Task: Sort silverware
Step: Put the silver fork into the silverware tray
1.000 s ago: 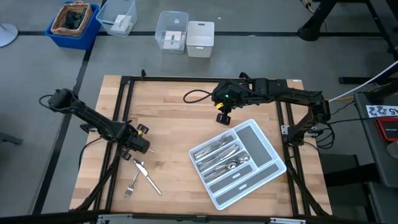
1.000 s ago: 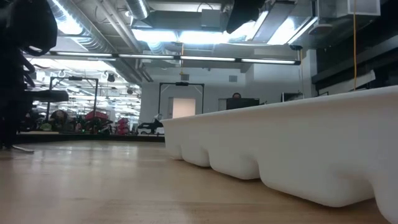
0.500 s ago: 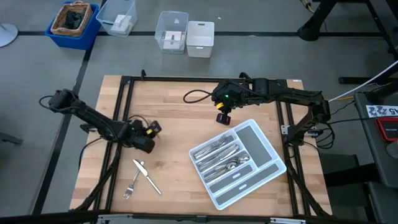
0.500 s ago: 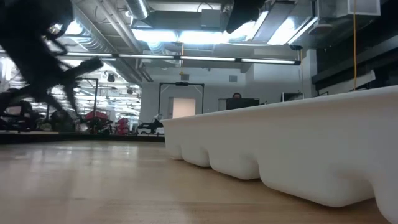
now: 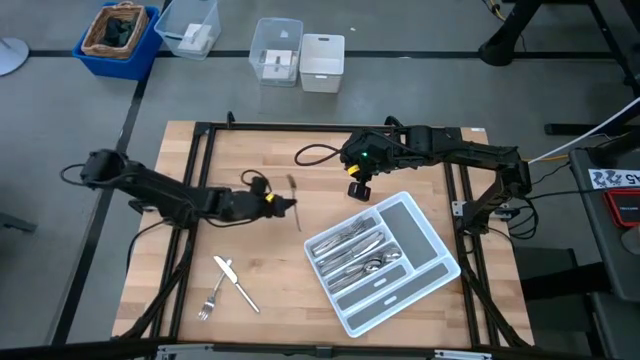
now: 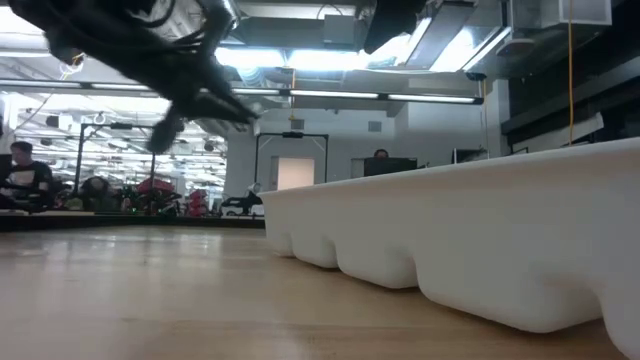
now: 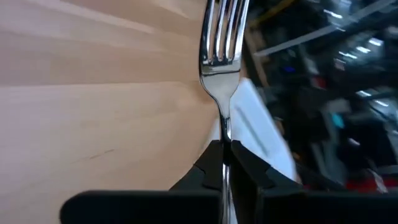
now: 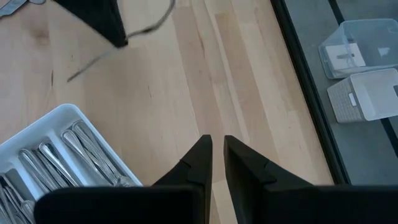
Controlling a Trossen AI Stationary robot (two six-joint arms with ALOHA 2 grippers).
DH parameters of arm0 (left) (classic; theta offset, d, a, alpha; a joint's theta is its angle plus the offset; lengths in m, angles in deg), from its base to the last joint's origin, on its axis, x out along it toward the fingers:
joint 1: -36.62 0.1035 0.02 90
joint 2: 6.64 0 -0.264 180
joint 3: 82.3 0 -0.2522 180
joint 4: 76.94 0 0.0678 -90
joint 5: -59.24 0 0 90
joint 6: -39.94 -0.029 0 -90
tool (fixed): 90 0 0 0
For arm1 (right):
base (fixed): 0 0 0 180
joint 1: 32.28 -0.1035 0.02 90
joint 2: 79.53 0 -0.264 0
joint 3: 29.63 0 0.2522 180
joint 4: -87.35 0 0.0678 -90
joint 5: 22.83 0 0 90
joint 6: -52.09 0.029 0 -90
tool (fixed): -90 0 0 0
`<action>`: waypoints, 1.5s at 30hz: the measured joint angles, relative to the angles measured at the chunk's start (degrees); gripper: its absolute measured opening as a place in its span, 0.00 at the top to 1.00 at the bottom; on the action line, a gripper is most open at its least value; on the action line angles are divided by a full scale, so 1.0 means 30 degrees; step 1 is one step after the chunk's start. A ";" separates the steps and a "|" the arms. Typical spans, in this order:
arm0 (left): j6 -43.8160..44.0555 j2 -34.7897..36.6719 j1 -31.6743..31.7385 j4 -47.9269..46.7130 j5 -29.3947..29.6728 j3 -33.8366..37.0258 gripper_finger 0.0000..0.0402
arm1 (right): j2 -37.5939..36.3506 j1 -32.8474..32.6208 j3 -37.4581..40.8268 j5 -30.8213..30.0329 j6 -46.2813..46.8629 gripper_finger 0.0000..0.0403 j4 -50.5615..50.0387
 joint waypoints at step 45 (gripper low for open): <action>-1.6646 -1.1275 0.2443 -0.2411 -1.3323 -0.9683 0.87 | 0.0000 0.0005 0.0007 -0.0007 0.0000 0.88 0.0015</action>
